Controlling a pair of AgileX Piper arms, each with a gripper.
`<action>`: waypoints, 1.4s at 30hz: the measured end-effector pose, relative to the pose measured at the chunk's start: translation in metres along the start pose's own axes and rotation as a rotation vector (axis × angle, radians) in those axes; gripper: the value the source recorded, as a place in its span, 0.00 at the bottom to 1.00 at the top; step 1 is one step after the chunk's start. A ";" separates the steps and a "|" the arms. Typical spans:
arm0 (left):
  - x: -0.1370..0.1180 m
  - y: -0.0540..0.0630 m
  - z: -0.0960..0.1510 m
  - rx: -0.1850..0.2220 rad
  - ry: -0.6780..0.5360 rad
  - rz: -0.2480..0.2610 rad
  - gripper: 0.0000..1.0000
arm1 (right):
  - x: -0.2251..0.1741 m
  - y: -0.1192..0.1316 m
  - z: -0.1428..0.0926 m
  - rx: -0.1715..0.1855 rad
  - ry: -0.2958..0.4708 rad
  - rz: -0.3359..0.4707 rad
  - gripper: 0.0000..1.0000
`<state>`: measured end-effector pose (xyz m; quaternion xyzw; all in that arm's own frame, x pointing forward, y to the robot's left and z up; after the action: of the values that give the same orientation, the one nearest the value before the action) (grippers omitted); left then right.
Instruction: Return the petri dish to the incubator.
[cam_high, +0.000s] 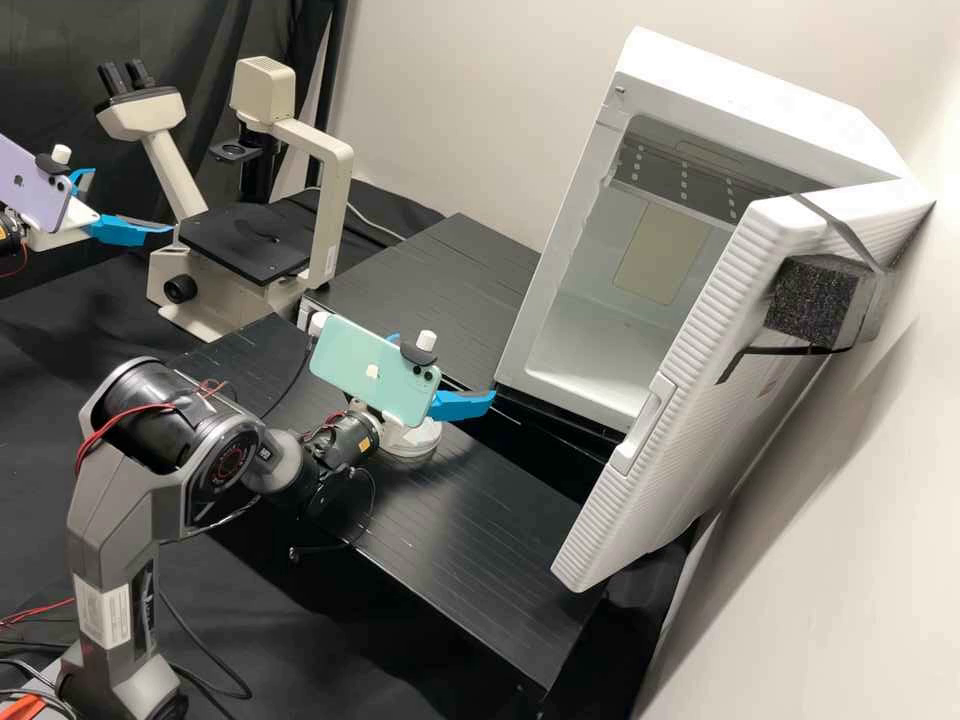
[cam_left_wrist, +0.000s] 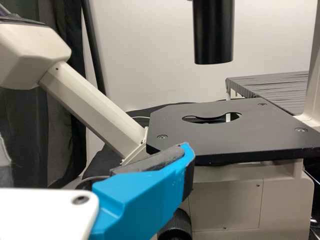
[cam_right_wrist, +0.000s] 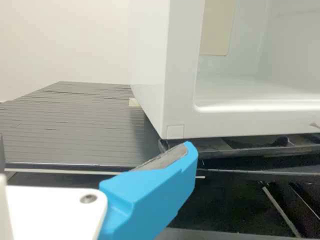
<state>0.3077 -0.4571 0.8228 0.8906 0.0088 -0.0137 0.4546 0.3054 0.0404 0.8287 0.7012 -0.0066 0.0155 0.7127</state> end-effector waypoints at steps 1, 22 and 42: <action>0.000 0.000 0.000 0.000 0.000 0.000 1.00 | 0.000 0.000 0.000 0.000 0.000 0.000 1.00; 0.000 0.000 0.000 0.000 0.000 0.000 1.00 | -0.068 0.011 0.014 0.039 0.027 0.104 1.00; 0.000 0.000 0.000 0.000 0.000 0.000 1.00 | -0.095 -0.030 0.030 0.048 -0.007 -0.056 1.00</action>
<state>0.3077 -0.4571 0.8228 0.8906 0.0088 -0.0137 0.4546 0.2120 0.0083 0.7964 0.7182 0.0106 -0.0067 0.6957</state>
